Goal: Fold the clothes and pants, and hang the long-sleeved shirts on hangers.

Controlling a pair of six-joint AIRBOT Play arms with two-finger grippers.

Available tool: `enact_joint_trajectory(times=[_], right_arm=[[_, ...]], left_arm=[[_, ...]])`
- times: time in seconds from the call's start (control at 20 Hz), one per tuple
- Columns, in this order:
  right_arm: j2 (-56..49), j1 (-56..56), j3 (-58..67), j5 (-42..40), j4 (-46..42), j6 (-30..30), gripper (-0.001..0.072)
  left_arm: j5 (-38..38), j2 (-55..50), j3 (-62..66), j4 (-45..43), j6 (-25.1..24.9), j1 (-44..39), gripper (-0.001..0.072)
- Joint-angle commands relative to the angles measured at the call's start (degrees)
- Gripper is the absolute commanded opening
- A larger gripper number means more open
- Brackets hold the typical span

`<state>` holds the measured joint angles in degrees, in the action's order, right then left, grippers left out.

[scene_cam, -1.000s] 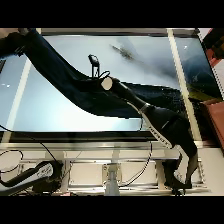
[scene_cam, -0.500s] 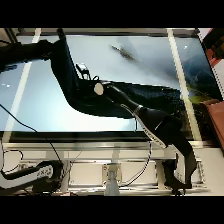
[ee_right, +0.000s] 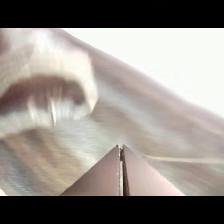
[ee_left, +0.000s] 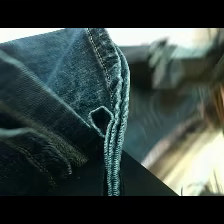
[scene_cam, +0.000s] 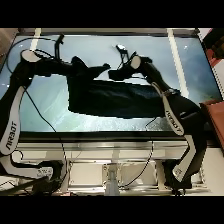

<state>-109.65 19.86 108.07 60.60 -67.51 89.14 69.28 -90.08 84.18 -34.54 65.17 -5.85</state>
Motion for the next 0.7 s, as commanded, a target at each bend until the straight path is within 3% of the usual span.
enact_joint_trajectory(times=[0.0, 0.15, 0.2, 0.25, 0.3, 0.35, 0.65], right_arm=[[3.9, -7.6, 0.0, 4.5, -0.7, 0.0, 0.0049], [7.8, -10.8, 0.0, 4.5, -0.7, 0.0, 0.005], [8.9, -11.4, 0.0, 4.5, -0.7, 0.0, 0.005], [9.8, -11.7, 0.0, 4.5, -0.7, -0.1, 0.005], [10.5, -11.7, 0.0, 4.5, -0.9, -0.1, 0.005], [11.2, -11.7, 0.0, 4.5, -1.2, -0.2, 0.005], [12.0, -11.7, 0.0, 6.4, -2.5, -1.6, 0.005]], left_arm=[[2.3, -4.7, 0.0, 0.1, 0.0, -5.5, 0.0017], [0.5, -8.7, 0.0, 0.1, 0.0, -10.5, 0.0023], [-0.3, -10.1, 0.0, 0.2, 0.0, -12.0, 0.0073], [-0.2, -11.3, 0.0, 0.3, 0.0, -13.2, 0.0266], [0.5, -12.2, 0.0, 0.5, 0.0, -14.3, 0.053], [1.6, -12.7, 0.0, 0.8, 0.0, -15.1, 0.0606], [3.5, -9.6, 0.0, 0.7, 0.0, -9.9, 0.0596]])
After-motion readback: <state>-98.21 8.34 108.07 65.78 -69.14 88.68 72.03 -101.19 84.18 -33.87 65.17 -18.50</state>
